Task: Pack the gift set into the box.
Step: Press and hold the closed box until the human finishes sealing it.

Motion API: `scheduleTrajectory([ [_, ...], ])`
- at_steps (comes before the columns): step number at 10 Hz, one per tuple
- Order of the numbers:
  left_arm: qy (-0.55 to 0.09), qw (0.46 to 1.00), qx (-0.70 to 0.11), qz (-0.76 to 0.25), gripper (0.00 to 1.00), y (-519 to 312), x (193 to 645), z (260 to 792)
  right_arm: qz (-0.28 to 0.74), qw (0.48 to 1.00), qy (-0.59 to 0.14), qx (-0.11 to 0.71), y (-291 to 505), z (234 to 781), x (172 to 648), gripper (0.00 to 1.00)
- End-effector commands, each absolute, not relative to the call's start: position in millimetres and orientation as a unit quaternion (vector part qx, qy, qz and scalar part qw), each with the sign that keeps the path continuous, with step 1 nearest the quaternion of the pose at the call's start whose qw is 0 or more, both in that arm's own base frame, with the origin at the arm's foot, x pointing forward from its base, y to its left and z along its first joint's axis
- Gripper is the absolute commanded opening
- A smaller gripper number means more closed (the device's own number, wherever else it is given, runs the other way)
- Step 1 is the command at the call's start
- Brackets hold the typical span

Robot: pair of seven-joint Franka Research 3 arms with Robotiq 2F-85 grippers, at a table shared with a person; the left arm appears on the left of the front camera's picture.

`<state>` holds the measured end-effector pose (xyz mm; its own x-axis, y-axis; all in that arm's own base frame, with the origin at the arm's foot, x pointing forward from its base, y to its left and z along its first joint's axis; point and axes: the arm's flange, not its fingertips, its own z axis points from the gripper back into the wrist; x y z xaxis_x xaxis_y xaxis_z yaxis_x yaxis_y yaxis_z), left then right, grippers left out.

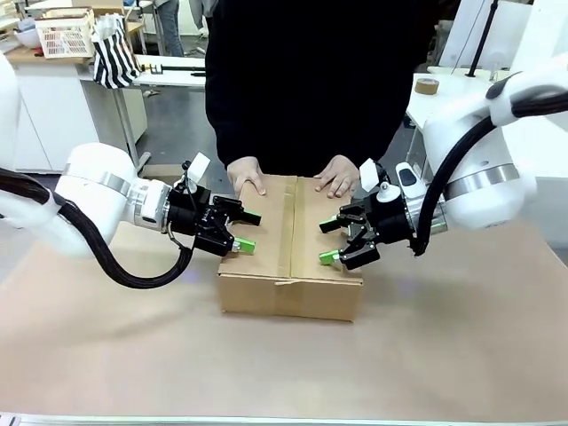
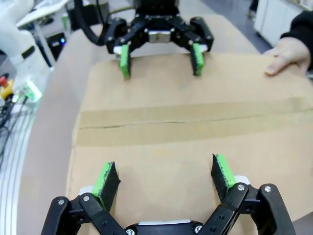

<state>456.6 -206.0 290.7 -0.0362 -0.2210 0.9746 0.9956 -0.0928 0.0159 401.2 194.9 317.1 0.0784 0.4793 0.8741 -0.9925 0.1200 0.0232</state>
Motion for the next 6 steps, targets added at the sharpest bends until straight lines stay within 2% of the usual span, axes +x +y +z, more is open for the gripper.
scheduleTrajectory([
  [1,-0.412,0.521,-0.477,-0.576,1.00,-206.1,461.4,291.3,0.567,0.646,-0.386,0.334,193.8,319.4,403.6,1.00],
  [6,-0.424,0.523,-0.456,-0.581,1.00,-206.0,456.6,290.7,0.567,0.646,-0.386,0.334,193.8,319.4,403.6,1.00],
])
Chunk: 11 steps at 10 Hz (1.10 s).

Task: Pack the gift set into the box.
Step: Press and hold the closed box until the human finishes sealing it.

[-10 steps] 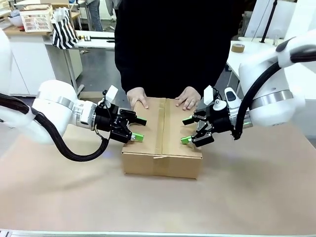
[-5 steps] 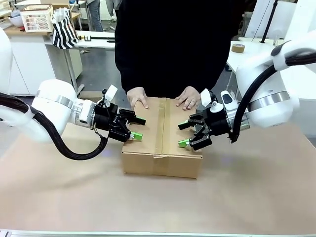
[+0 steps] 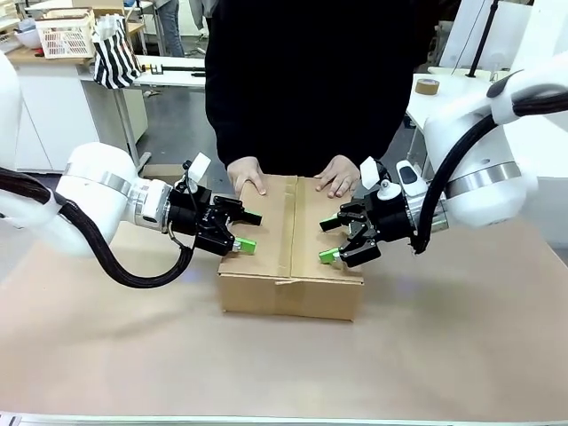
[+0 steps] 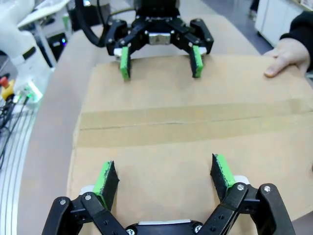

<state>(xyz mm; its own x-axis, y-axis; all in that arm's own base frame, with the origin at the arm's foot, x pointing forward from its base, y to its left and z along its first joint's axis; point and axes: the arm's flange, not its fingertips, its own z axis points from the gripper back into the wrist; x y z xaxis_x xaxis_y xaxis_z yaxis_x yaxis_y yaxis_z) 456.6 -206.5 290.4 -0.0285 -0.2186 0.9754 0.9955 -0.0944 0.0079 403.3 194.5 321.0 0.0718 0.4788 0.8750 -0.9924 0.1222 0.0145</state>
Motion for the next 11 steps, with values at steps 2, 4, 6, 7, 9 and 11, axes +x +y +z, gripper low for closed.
scheduleTrajectory([
  [2,-0.424,0.523,-0.456,-0.581,1.00,-206.0,456.6,290.7,0.567,0.646,-0.386,0.334,193.8,319.4,403.6,1.00],
  [4,-0.424,0.523,-0.456,-0.581,1.00,-206.0,456.6,290.7,0.567,0.646,-0.386,0.334,193.8,319.4,403.6,1.00],
  [6,-0.424,0.523,-0.456,-0.581,1.00,-206.0,456.6,290.7,0.567,0.646,-0.386,0.334,193.8,319.4,403.6,1.00],
  [7,-0.424,0.523,-0.456,-0.581,1.00,-206.0,456.6,290.7,0.567,0.646,-0.386,0.334,193.8,319.4,403.6,1.00],
  [9,-0.424,0.523,-0.456,-0.581,1.00,-206.0,456.6,290.7,0.567,0.646,-0.386,0.334,193.8,319.4,403.6,1.00],
  [11,-0.424,0.523,-0.456,-0.581,1.00,-206.0,456.6,290.7,0.567,0.646,-0.386,0.334,193.8,319.4,403.6,1.00],
])
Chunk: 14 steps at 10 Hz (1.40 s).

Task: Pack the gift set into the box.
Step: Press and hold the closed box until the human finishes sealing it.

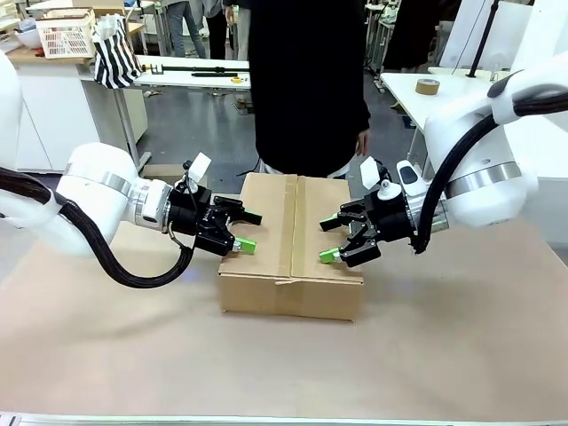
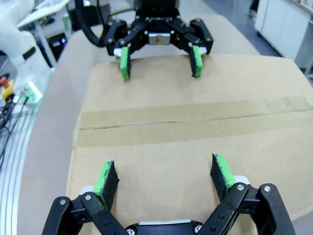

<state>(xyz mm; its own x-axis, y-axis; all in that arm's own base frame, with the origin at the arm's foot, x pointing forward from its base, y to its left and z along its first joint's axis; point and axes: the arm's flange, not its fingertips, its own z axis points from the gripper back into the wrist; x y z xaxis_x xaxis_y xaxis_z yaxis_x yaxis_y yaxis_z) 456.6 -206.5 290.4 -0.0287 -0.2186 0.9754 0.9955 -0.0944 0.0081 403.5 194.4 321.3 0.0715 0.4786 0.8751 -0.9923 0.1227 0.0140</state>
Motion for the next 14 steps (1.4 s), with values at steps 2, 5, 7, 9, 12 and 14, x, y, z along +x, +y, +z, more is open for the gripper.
scheduleTrajectory([
  [2,-0.424,0.523,-0.456,-0.581,1.00,-206.0,456.6,290.7,0.567,0.646,-0.386,0.334,193.8,319.4,403.6,1.00],
  [5,-0.424,0.523,-0.456,-0.581,1.00,-206.0,456.6,290.7,0.567,0.646,-0.386,0.334,193.8,319.4,403.6,1.00],
  [7,-0.424,0.523,-0.456,-0.581,1.00,-206.0,456.6,290.7,0.567,0.646,-0.386,0.334,193.8,319.4,403.6,1.00],
  [9,-0.424,0.523,-0.456,-0.581,1.00,-206.0,456.6,290.7,0.567,0.646,-0.386,0.334,193.8,319.4,403.6,1.00],
  [12,-0.424,0.523,-0.456,-0.581,1.00,-206.0,456.6,290.7,0.567,0.646,-0.386,0.334,193.8,319.4,403.6,1.00],
  [14,-0.424,0.523,-0.456,-0.581,1.00,-206.0,456.6,290.7,0.567,0.646,-0.386,0.334,193.8,319.4,403.6,1.00],
])
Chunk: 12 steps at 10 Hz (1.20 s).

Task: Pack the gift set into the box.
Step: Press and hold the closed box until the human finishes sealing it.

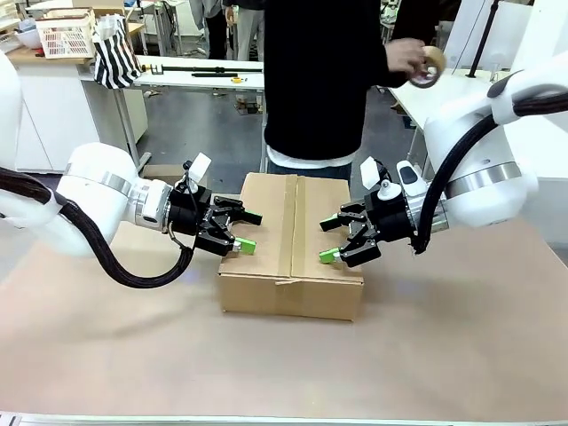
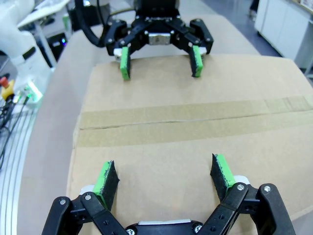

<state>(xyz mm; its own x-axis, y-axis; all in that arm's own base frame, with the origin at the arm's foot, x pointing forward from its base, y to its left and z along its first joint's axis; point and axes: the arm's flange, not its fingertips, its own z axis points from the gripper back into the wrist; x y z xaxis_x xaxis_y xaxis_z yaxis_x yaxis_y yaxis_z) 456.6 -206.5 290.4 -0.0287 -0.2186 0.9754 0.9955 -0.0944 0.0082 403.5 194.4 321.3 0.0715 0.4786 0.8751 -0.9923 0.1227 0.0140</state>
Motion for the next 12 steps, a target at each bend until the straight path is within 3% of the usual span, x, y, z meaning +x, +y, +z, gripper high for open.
scheduleTrajectory([
  [1,-0.424,0.523,-0.456,-0.581,1.00,-206.0,456.6,290.7,0.567,0.646,-0.386,0.334,193.8,319.4,403.6,1.00],
  [12,-0.424,0.523,-0.456,-0.581,1.00,-206.0,456.6,290.7,0.567,0.646,-0.386,0.334,193.8,319.4,403.6,1.00],
])
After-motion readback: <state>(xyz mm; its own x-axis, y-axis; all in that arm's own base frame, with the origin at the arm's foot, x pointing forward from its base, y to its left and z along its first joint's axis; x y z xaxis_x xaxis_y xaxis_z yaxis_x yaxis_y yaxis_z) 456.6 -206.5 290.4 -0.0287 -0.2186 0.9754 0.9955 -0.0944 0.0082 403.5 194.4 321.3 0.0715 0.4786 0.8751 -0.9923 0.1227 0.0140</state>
